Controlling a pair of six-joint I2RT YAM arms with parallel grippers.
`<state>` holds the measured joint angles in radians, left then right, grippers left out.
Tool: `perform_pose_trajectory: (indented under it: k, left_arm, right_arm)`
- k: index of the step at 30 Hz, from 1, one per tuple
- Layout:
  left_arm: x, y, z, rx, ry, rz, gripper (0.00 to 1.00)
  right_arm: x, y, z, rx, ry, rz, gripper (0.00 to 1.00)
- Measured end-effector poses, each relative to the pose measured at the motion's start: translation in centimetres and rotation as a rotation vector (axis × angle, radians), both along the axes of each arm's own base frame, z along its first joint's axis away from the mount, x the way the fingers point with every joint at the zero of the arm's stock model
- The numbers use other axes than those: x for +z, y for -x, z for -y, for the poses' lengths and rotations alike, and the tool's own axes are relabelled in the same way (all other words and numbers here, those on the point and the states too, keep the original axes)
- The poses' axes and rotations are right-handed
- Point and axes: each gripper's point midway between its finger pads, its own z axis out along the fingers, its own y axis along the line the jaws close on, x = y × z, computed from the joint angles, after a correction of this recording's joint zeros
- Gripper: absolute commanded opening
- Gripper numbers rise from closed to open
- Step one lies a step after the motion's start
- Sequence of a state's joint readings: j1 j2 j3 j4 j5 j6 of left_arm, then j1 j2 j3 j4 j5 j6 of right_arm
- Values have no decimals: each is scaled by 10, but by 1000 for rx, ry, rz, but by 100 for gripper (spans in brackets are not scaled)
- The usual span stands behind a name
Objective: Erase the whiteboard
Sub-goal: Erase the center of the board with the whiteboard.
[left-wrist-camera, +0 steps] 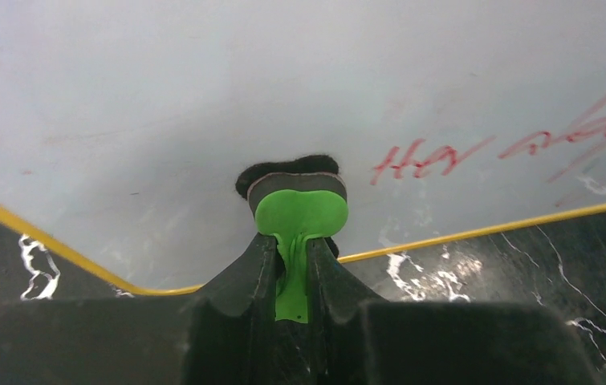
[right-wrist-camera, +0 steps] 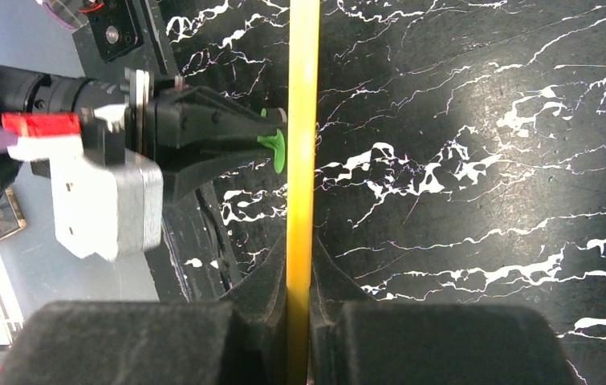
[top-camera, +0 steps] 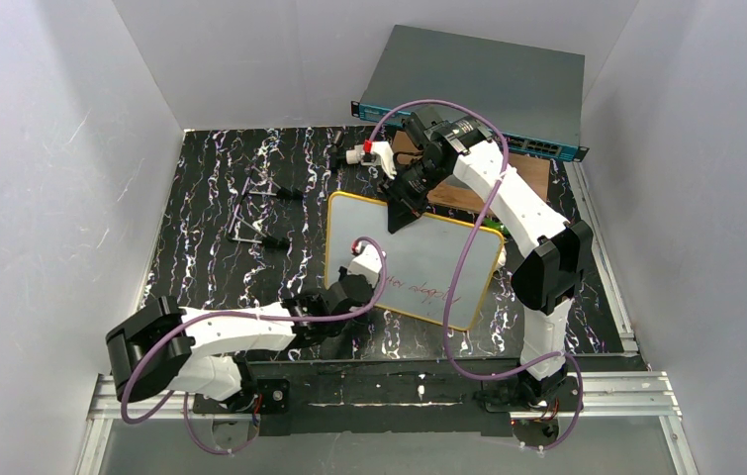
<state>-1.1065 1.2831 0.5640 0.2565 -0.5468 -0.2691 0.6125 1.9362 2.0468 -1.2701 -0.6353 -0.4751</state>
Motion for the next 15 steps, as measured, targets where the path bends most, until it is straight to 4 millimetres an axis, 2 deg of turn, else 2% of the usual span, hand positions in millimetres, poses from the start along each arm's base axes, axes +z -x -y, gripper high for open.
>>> perform_pose_trajectory:
  k: [8,11,15]
  left_arm:
    - [-19,25,42,-132,-39,-17,0]
    - [-21,25,45,-128,-50,-14,0]
    - [-19,23,39,-95,-51,-13,0]
  right_arm:
    - [0,5,0,19,2,-6,1]
    - [0,5,0,21,1,-3,1]
    - [0,4,-1,23,-2,-1,1]
